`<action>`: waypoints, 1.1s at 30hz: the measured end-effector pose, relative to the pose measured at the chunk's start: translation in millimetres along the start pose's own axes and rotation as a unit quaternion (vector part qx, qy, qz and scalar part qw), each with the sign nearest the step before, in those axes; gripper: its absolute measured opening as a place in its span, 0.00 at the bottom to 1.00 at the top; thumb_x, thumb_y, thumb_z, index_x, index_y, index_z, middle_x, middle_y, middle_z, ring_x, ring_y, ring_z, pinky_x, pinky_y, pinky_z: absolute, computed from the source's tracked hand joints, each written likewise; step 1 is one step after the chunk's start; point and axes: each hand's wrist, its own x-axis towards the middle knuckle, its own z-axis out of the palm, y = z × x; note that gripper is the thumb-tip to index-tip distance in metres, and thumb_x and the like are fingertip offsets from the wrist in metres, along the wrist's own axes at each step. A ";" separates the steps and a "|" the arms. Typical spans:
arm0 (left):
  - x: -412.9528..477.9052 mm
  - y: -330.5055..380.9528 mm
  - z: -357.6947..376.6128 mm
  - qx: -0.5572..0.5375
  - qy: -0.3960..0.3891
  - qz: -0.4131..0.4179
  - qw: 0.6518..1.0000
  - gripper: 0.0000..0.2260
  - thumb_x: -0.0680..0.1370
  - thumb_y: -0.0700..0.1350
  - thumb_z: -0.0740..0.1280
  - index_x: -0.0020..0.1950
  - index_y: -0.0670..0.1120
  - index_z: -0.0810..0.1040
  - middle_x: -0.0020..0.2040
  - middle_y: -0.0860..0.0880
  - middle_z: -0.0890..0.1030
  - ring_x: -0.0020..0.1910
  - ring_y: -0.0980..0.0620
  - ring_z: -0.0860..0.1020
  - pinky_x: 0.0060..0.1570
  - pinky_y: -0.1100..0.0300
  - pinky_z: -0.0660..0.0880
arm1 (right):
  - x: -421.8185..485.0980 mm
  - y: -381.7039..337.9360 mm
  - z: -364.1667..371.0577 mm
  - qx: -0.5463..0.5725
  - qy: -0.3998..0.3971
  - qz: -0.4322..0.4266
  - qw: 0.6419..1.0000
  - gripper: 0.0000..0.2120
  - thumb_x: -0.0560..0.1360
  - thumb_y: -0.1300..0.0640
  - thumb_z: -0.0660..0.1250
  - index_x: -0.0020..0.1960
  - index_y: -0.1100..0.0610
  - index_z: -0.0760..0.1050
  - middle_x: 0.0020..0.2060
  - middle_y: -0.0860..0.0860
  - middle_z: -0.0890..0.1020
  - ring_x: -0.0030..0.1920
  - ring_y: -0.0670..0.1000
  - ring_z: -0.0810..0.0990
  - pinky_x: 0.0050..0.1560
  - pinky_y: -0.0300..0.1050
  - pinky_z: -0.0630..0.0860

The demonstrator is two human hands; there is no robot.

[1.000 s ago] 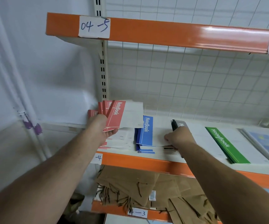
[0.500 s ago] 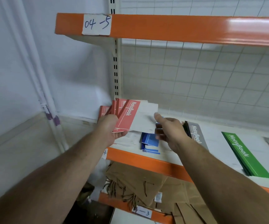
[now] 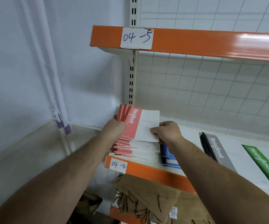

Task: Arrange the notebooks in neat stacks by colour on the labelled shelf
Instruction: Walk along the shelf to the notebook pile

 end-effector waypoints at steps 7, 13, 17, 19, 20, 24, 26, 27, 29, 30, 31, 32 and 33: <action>28.0 -17.3 -10.3 0.299 -0.011 0.096 0.949 0.17 0.77 0.56 0.69 0.60 0.48 0.75 0.48 0.49 0.82 0.40 0.50 0.84 0.44 0.55 0.82 | 4.9 1.9 25.1 -0.253 0.019 0.043 0.966 0.04 0.69 0.63 0.68 0.37 0.62 0.74 0.24 0.56 0.80 0.21 0.54 0.78 0.26 0.39 0.73; 29.2 -12.7 -11.3 0.363 0.005 0.141 0.921 0.26 0.77 0.56 0.70 0.70 0.46 0.69 0.61 0.45 0.75 0.56 0.46 0.77 0.53 0.53 0.78 | 1.5 -6.5 30.0 -0.418 0.053 0.015 0.907 0.07 0.69 0.57 0.68 0.42 0.56 0.70 0.36 0.51 0.80 0.35 0.51 0.77 0.29 0.38 0.68; 28.9 -3.9 -0.9 0.438 0.008 0.277 0.855 0.31 0.78 0.57 0.63 0.79 0.49 0.60 0.77 0.47 0.63 0.75 0.43 0.61 0.73 0.43 0.60 | -1.8 -1.5 31.1 -0.442 0.086 -0.035 0.892 0.13 0.73 0.47 0.69 0.48 0.55 0.70 0.46 0.51 0.76 0.43 0.52 0.76 0.31 0.40 0.66; 27.9 4.6 10.4 0.457 -0.045 0.323 0.828 0.30 0.80 0.58 0.56 0.81 0.51 0.55 0.81 0.50 0.53 0.80 0.45 0.50 0.77 0.40 0.48 | -5.4 7.2 24.4 -0.440 0.103 -0.066 0.890 0.16 0.74 0.41 0.66 0.47 0.52 0.69 0.49 0.51 0.75 0.51 0.54 0.75 0.42 0.43 0.72; 27.1 8.8 18.0 0.467 -0.077 0.332 0.816 0.30 0.81 0.58 0.54 0.82 0.52 0.52 0.82 0.51 0.49 0.80 0.47 0.46 0.77 0.41 0.44 | -8.6 11.7 17.3 -0.460 0.111 -0.076 0.878 0.17 0.75 0.38 0.64 0.49 0.52 0.72 0.53 0.52 0.76 0.58 0.56 0.74 0.52 0.47 0.74; 15.2 23.0 55.3 0.514 -0.168 0.368 0.756 0.28 0.83 0.58 0.46 0.82 0.54 0.45 0.82 0.52 0.44 0.80 0.49 0.41 0.77 0.42 0.40 | -36.8 22.2 -31.0 -0.558 0.085 -0.020 0.825 0.34 0.79 0.32 0.52 0.80 0.47 0.57 0.80 0.50 0.55 0.79 0.55 0.50 0.77 0.57 0.52; 6.4 30.7 79.4 0.523 -0.188 0.396 0.731 0.28 0.83 0.58 0.46 0.82 0.54 0.45 0.82 0.52 0.45 0.80 0.50 0.42 0.76 0.40 0.42 | -53.7 31.0 -61.9 -0.576 0.091 0.005 0.813 0.34 0.79 0.31 0.47 0.80 0.46 0.54 0.80 0.49 0.52 0.80 0.54 0.48 0.77 0.59 0.50; 0.6 34.5 93.1 0.528 -0.195 0.409 0.718 0.28 0.83 0.58 0.46 0.82 0.53 0.45 0.82 0.52 0.45 0.81 0.50 0.42 0.76 0.40 0.42 | -63.4 36.3 -77.4 -0.581 0.100 0.015 0.808 0.34 0.79 0.31 0.47 0.80 0.46 0.54 0.80 0.49 0.54 0.79 0.55 0.49 0.76 0.60 0.51; -16.6 42.3 122.8 0.528 -0.218 0.429 0.699 0.28 0.83 0.59 0.46 0.82 0.54 0.44 0.82 0.52 0.45 0.81 0.50 0.42 0.76 0.39 0.41 | -85.1 46.5 -108.0 -0.581 0.112 0.055 0.804 0.35 0.78 0.30 0.46 0.80 0.45 0.53 0.80 0.49 0.55 0.79 0.56 0.50 0.76 0.61 0.51; -27.9 46.1 137.6 0.524 -0.232 0.438 0.693 0.28 0.83 0.59 0.46 0.82 0.54 0.44 0.82 0.53 0.45 0.81 0.51 0.42 0.76 0.39 0.40 | -96.6 51.4 -122.9 -0.575 0.114 0.079 0.806 0.35 0.78 0.30 0.46 0.80 0.44 0.51 0.80 0.49 0.53 0.80 0.56 0.49 0.77 0.61 0.50; -40.2 49.9 152.2 0.517 -0.245 0.447 0.688 0.28 0.83 0.58 0.46 0.82 0.54 0.44 0.82 0.53 0.45 0.80 0.51 0.42 0.76 0.40 0.40 | -108.0 56.5 -137.8 -0.569 0.118 0.099 0.808 0.35 0.78 0.30 0.46 0.81 0.44 0.49 0.81 0.49 0.52 0.80 0.55 0.48 0.77 0.61 0.49; -54.0 53.3 166.6 0.509 -0.258 0.457 0.683 0.28 0.83 0.58 0.46 0.82 0.53 0.44 0.82 0.53 0.45 0.80 0.51 0.42 0.76 0.40 0.40 | -119.7 61.4 -152.7 -0.565 0.126 0.110 0.808 0.35 0.78 0.29 0.46 0.81 0.44 0.49 0.81 0.49 0.51 0.80 0.55 0.48 0.77 0.60 0.49; -68.0 56.1 180.9 0.504 -0.270 0.468 0.674 0.28 0.83 0.57 0.45 0.82 0.53 0.45 0.82 0.53 0.45 0.80 0.52 0.42 0.76 0.40 0.40 | -131.1 66.2 -166.8 -0.561 0.138 0.115 0.808 0.35 0.78 0.29 0.46 0.81 0.44 0.49 0.81 0.49 0.51 0.80 0.55 0.48 0.77 0.60 0.50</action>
